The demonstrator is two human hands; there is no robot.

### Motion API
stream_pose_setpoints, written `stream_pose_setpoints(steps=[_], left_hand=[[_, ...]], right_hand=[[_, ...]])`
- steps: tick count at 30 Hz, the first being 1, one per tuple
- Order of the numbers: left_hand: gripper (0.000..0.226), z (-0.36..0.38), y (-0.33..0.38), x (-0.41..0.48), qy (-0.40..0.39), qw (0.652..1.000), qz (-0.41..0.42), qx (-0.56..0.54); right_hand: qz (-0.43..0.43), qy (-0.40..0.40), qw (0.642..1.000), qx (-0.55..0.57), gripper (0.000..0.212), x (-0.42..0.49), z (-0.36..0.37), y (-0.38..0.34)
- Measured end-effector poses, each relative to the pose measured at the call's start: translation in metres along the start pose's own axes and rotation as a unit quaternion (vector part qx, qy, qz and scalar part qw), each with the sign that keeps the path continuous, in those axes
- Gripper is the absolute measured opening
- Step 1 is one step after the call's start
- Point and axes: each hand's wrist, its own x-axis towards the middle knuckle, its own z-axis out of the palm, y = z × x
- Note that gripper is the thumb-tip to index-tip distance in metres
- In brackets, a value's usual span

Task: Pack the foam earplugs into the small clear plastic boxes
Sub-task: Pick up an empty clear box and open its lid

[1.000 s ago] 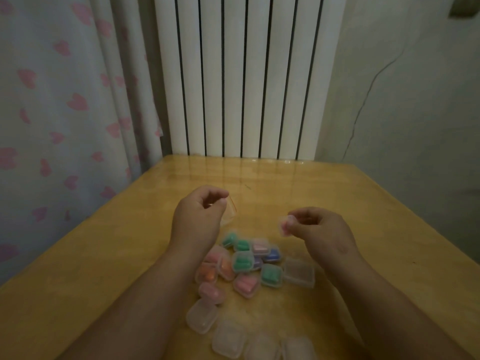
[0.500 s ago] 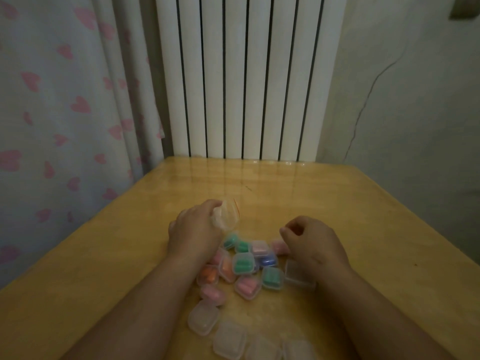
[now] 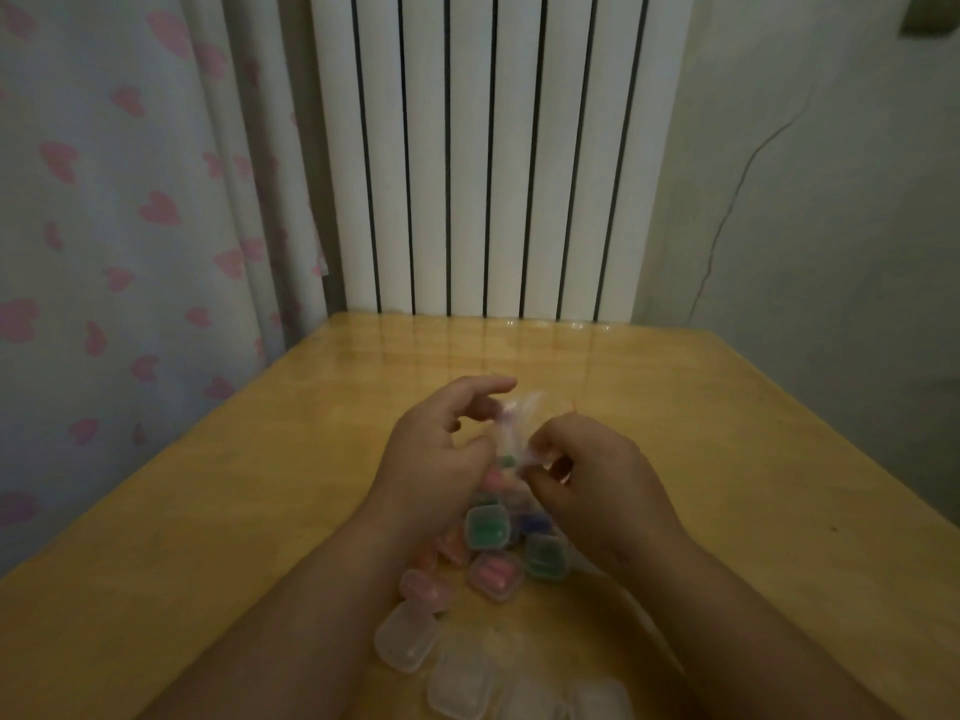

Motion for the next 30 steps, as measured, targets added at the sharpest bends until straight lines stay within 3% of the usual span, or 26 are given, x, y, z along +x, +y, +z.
stream_pose_setpoints(steps=[2,6,10,13,15,18,22,30], left_hand=[[0.054,-0.003,-0.001,0.004,0.023,0.998,-0.032,-0.053],[0.026,-0.008,-0.006,0.014,0.078,0.982,-0.13,-0.116],[0.022,-0.004,-0.011,0.015,0.049,0.955,-0.221,-0.193],[0.023,-0.003,-0.01,0.014,0.012,0.921,-0.268,-0.282],[0.02,-0.004,-0.008,0.012,-0.012,0.907,-0.261,-0.329],[0.036,-0.006,-0.01,0.013,0.002,0.929,-0.213,-0.304],[0.042,-0.006,-0.011,0.014,0.018,0.945,-0.179,-0.274],[0.046,-0.003,-0.016,0.012,-0.011,0.975,-0.142,-0.17]], right_hand=[[0.002,0.043,0.998,0.036,0.026,0.0,0.0,0.003],[0.016,0.097,0.992,0.08,0.027,0.0,0.0,0.004],[0.019,0.128,0.985,0.111,0.04,0.0,0.001,0.003],[0.02,0.124,0.984,0.127,0.027,0.0,0.001,0.005],[0.026,0.101,0.983,0.151,0.024,0.0,0.002,0.006],[0.041,0.07,0.982,0.168,0.041,-0.002,-0.003,0.003],[0.035,0.111,0.978,0.17,0.029,0.0,-0.018,0.001],[-0.027,0.033,0.999,0.02,0.018,-0.001,-0.02,-0.007]])
